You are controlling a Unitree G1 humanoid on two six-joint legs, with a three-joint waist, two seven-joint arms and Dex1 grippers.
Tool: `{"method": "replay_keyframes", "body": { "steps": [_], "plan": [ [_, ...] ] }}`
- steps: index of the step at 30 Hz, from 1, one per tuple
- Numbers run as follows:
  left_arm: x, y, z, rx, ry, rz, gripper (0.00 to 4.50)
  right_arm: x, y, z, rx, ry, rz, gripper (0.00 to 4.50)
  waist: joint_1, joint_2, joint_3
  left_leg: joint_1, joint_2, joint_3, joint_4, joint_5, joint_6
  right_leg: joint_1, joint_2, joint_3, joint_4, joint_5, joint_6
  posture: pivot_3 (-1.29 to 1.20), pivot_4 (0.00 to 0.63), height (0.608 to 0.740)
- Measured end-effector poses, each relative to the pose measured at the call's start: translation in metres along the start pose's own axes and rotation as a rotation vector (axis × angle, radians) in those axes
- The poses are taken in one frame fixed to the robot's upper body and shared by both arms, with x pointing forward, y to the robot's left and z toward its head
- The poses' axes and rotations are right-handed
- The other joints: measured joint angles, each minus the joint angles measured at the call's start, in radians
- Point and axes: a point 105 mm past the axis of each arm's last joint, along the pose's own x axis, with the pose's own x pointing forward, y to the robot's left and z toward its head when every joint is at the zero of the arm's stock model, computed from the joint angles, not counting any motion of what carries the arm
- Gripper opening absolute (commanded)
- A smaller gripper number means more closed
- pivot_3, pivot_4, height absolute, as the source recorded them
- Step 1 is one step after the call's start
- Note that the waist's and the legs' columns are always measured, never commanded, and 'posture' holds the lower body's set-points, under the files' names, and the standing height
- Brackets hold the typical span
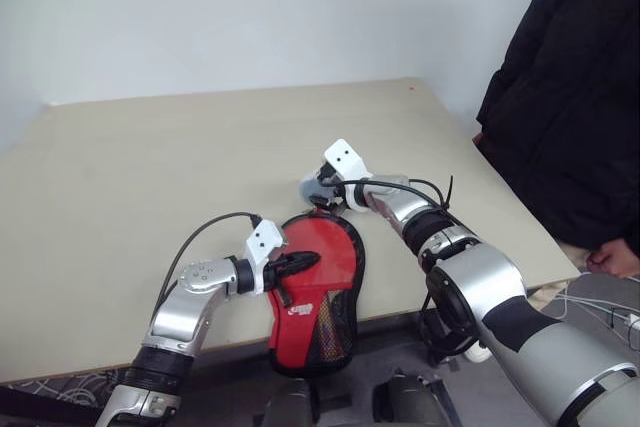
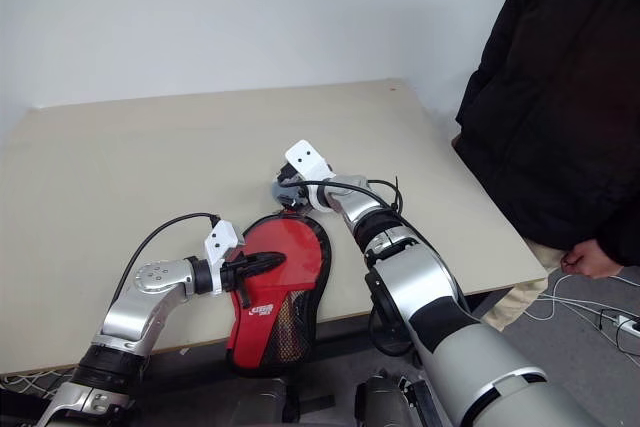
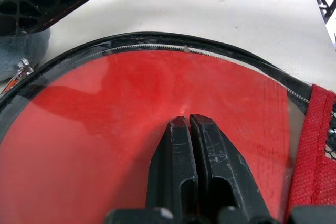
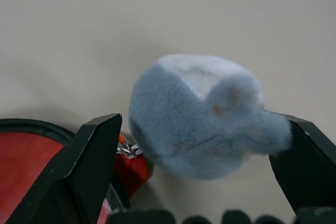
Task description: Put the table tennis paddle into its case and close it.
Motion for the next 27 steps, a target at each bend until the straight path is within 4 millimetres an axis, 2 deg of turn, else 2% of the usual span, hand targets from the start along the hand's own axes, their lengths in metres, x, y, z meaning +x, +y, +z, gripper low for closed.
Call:
{"method": "replay_keyframes", "body": {
  "steps": [3, 4, 6, 14, 21, 27],
  "plan": [
    [0.0002, -0.0002, 0.0001, 0.004, 0.0, -0.001, 0.04, 0.0008, 0.0019, -0.0001, 0.002, 0.002, 0.004, 4.5, 0.0, 0.0, 0.0, 0.0, 0.0, 0.0, 0.0, 0.0, 0.0, 0.0, 0.0, 0.0, 0.0, 0.0, 0.0, 0.0, 0.0, 0.725],
    [0.0004, -0.0004, 0.0001, 0.005, 0.0, -0.001, 0.0, 0.0009, 0.002, -0.0002, 0.003, 0.003, 0.004, 4.14, 0.0, 0.0, 0.0, 0.0, 0.0, 0.0, 0.0, 0.0, 0.0, 0.0, 0.0, 0.0, 0.0, 0.0, 0.0, 0.0, 0.0, 0.725],
    [0.0006, -0.0006, 0.0, 0.006, 0.001, -0.002, 0.0, 0.001, 0.0018, -0.0002, 0.003, 0.003, 0.002, 3.78, 0.0, 0.0, 0.0, 0.0, 0.0, 0.0, 0.0, 0.0, 0.0, 0.0, 0.0, 0.0, 0.0, 0.0, 0.0, 0.0, 0.0, 0.725],
    [0.0005, -0.0005, 0.0, 0.008, 0.002, -0.002, 0.0, 0.0011, 0.0016, -0.0002, 0.008, 0.003, -0.002, 1.63, 0.0, 0.0, 0.0, 0.0, 0.0, 0.0, 0.0, 0.0, 0.0, 0.0, 0.0, 0.0, 0.0, 0.0, 0.0, 0.0, 0.0, 0.725],
    [0.0007, -0.0005, 0.0001, 0.008, 0.002, -0.002, 0.0, 0.0023, 0.0042, 0.0001, 0.01, 0.004, 0.004, 0.08, 0.0, 0.0, 0.0, 0.0, 0.0, 0.0, 0.0, 0.0, 0.0, 0.0, 0.0, 0.0, 0.0, 0.0, 0.0, 0.0, 0.0, 0.725],
    [0.001, -0.0006, -0.0002, 0.015, 0.001, -0.003, 0.0, 0.0024, 0.0044, -0.0008, -0.009, 0.013, 0.003, 0.02, 0.0, 0.0, 0.0, 0.0, 0.0, 0.0, 0.0, 0.0, 0.0, 0.001, 0.0, 0.0, 0.0, 0.0, 0.0, 0.0, 0.0, 0.725]
  ]
}}
